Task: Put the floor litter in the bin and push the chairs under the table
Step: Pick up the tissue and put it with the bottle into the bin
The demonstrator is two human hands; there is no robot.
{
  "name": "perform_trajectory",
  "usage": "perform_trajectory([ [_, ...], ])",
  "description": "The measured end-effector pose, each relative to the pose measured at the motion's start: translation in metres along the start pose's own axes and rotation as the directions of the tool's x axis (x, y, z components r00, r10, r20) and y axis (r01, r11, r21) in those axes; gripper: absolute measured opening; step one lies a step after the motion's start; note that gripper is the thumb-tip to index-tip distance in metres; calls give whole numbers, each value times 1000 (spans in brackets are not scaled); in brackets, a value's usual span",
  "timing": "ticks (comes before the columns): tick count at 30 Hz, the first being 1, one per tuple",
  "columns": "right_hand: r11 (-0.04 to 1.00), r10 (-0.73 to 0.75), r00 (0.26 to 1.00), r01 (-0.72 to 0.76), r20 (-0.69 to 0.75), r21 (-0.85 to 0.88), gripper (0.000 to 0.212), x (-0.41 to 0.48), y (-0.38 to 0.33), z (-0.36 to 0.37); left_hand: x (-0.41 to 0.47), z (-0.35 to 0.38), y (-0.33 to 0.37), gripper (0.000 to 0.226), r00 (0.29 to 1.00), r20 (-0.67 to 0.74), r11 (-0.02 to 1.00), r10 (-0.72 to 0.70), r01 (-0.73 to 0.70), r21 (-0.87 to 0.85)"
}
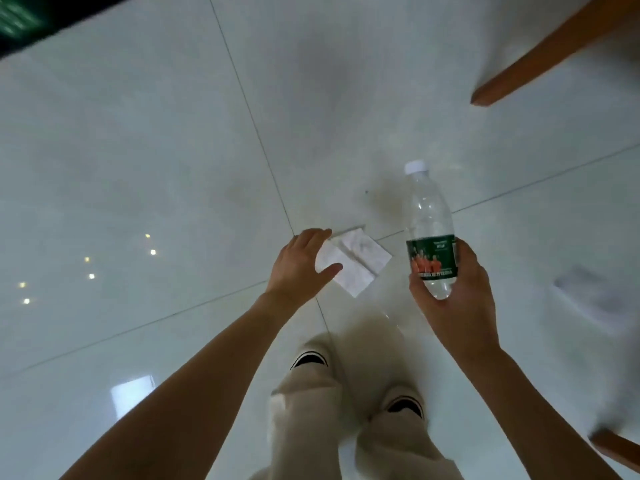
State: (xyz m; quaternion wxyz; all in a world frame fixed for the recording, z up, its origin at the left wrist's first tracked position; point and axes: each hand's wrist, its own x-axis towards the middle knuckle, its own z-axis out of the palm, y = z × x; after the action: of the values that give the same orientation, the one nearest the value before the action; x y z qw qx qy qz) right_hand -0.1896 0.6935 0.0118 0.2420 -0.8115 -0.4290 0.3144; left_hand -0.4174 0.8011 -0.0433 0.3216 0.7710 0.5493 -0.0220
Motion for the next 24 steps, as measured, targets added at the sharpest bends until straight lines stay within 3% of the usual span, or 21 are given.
perform_trajectory([
  [5, 999, 50, 998, -49, 32, -22, 72, 20, 55, 59, 47, 71, -37, 69, 998, 62, 999, 31, -33, 37],
  [8, 996, 91, 995, -92, 43, 11, 71, 22, 63, 72, 53, 86, -43, 47, 999, 8, 998, 53, -53, 14],
  [12, 993, 109, 992, -111, 60, 38, 70, 17, 48, 62, 38, 74, -35, 22, 1000, -12, 988, 7, -8, -153],
  [19, 993, 72, 996, -76, 50, 86, 65, -30, -56, -34, -40, -54, 38, 14, 983, -72, 914, -167, 127, -385],
  [24, 992, 35, 999, -37, 21, 118, 64, -85, -182, -157, -118, -209, 131, 14, 969, -176, 891, -172, 77, -447],
])
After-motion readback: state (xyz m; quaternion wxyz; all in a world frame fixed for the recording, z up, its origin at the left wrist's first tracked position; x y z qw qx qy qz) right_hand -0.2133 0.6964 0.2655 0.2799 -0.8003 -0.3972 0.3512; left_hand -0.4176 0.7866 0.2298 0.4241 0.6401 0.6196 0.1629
